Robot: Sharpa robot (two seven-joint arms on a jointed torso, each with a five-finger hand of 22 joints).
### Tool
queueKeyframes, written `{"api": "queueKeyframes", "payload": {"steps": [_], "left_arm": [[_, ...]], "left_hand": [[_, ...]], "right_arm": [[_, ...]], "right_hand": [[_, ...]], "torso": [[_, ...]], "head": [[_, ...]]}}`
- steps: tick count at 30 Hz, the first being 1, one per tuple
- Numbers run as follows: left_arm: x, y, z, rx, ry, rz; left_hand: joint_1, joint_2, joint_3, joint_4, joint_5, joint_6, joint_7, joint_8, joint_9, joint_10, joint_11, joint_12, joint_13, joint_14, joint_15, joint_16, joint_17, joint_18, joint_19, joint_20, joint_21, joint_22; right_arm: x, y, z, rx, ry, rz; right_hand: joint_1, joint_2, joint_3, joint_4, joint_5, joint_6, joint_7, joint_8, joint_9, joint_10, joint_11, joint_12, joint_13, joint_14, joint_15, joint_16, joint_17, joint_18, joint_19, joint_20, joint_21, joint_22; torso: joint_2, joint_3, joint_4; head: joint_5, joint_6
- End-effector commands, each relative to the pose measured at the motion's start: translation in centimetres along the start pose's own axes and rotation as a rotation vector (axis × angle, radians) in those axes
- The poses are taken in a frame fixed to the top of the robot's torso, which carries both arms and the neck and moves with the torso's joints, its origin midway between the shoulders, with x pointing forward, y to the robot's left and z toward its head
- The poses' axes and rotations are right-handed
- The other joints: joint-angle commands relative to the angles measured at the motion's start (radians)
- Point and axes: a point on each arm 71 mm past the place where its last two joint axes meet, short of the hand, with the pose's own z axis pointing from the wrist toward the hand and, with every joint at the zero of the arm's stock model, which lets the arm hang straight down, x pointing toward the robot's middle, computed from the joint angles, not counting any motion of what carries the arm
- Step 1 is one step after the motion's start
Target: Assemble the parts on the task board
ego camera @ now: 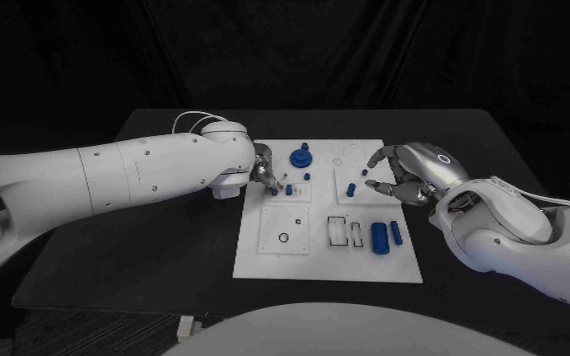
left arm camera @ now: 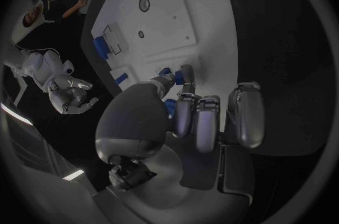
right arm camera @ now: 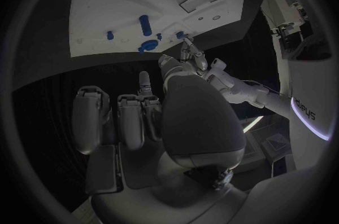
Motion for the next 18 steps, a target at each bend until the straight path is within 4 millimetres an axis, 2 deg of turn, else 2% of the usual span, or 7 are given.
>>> {"api": "queueKeyframes", "payload": {"steps": [1, 12, 18], "left_arm": [[0.18, -0.14, 0.12, 0.011, 0.023, 0.006], [0.09, 0.33, 0.43, -0.008, 0.032, 0.010], [0.14, 0.08, 0.55, 0.005, 0.030, 0.008]], "left_hand": [[-0.011, 0.003, -0.005, 0.001, -0.003, -0.001, 0.005, -0.004, -0.001, 0.026, 0.006, -0.004, 0.140, 0.097, 0.009, -0.004, 0.251, 0.006, -0.005, 0.000, -0.003, 0.193], [-0.011, 0.003, -0.007, 0.001, -0.006, -0.001, 0.005, -0.004, -0.001, 0.026, 0.006, -0.004, 0.139, 0.097, 0.010, -0.003, 0.251, 0.007, -0.006, 0.000, -0.004, 0.193], [-0.010, 0.003, -0.009, 0.001, -0.010, 0.000, 0.005, -0.004, -0.001, 0.028, 0.006, 0.000, 0.143, 0.099, 0.010, 0.000, 0.254, 0.006, -0.004, 0.000, -0.001, 0.194]], "right_arm": [[0.00, 0.04, -0.07, 0.003, -0.005, 0.002], [0.02, 0.06, -0.06, 0.003, -0.004, 0.002], [0.07, 0.11, 0.01, 0.001, -0.003, 0.002]], "right_hand": [[0.006, 0.000, 0.005, 0.000, 0.006, 0.007, 0.001, 0.001, -0.001, 0.059, 0.004, -0.004, 0.168, 0.070, 0.004, -0.005, 0.084, 0.019, 0.028, 0.003, -0.003, 0.206], [0.008, 0.001, 0.006, -0.001, 0.008, 0.008, 0.001, 0.001, -0.002, 0.059, 0.004, -0.003, 0.169, 0.069, 0.004, -0.006, 0.083, 0.019, 0.028, 0.003, -0.002, 0.207], [0.008, 0.001, 0.006, -0.001, 0.008, 0.008, 0.001, 0.001, -0.002, 0.059, 0.004, -0.003, 0.169, 0.069, 0.004, -0.006, 0.083, 0.019, 0.028, 0.003, -0.002, 0.207]], "torso": [[0.000, 0.0000, 0.0001], [0.000, 0.0000, 0.0003], [0.000, 0.0002, 0.0000]], "head": [[0.000, 0.000], [-0.001, 0.000], [0.004, 0.000]]}}
